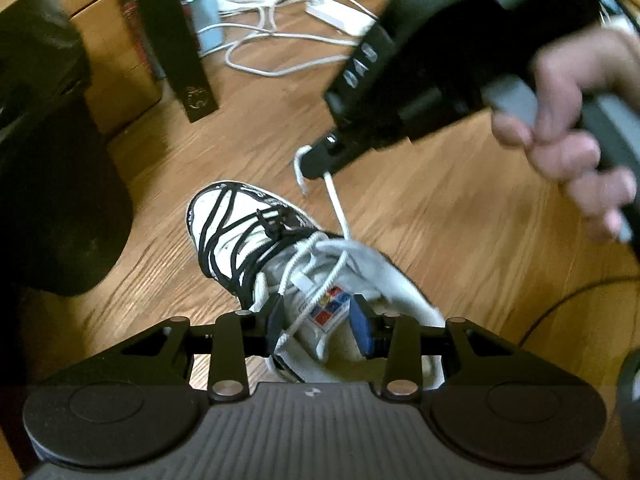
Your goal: Lace up shoes with both hands
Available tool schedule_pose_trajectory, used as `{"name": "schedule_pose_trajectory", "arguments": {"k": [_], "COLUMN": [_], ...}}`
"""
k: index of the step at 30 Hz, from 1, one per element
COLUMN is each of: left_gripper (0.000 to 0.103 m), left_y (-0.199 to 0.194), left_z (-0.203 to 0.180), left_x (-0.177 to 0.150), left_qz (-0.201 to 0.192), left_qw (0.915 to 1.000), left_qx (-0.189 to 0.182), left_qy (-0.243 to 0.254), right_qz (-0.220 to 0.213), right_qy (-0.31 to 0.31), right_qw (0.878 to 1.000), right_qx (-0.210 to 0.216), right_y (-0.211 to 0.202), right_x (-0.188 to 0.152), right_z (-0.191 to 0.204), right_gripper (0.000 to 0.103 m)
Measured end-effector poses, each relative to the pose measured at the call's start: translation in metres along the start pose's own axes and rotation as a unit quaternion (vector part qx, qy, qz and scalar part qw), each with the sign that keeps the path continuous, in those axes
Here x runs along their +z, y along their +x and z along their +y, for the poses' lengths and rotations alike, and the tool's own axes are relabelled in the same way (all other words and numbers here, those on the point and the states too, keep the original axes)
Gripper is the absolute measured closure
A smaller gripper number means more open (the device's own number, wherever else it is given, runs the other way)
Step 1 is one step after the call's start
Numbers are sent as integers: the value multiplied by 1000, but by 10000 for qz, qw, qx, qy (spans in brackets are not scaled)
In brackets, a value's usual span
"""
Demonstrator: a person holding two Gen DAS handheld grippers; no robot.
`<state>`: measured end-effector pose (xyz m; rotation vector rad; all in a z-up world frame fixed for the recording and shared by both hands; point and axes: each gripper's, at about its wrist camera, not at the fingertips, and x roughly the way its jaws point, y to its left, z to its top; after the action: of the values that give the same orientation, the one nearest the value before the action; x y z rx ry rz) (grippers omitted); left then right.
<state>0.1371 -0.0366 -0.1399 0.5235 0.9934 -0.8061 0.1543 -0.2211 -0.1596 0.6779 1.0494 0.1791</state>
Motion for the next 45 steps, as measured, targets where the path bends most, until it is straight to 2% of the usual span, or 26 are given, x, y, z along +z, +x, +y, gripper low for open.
{"name": "schedule_pose_trajectory", "arguments": {"k": [2, 5, 8, 17, 18, 25, 31, 37, 41, 45], "left_gripper": [63, 56, 55, 55, 53, 50, 50, 52, 52, 53], "left_y": [-7, -17, -16, 7, 9, 7, 8, -2, -2, -4], "left_z": [9, 25, 35, 15, 15, 21, 35, 54, 57, 50], "left_x": [0, 0, -6, -12, -13, -17, -18, -16, -16, -15], "left_qz": [-106, -208, -7, 555, 630, 623, 639, 448, 413, 300], "left_qw": [9996, 9980, 9972, 9978, 9973, 9971, 9942, 9893, 9872, 9901], "left_qx": [-99, 57, 273, 281, 330, 274, 55, -79, -147, -42], "left_qy": [-249, -586, -692, -222, -205, -352, -861, -1384, -1533, -1372], "right_qz": [16, 43, 43, -10, -17, -186, -341, -360, -354, -324], "right_qy": [65, 165, 175, 45, 28, -7, 78, -7, 9, 51], "right_qw": [10000, 9998, 9998, 10000, 10000, 9998, 9994, 9993, 9994, 9995], "right_qx": [8, 43, 65, 26, 17, -71, -50, -17, 14, 40], "right_y": [0, 1, 1, 2, 1, -4, -9, -9, -9, -8], "right_x": [1, 1, 2, 2, 2, 8, 16, 16, 16, 16], "right_z": [-2, -6, -4, 0, 0, -4, -7, -4, -5, -6], "right_gripper": [99, 99, 99, 99, 99, 99, 99, 99, 99, 99]}}
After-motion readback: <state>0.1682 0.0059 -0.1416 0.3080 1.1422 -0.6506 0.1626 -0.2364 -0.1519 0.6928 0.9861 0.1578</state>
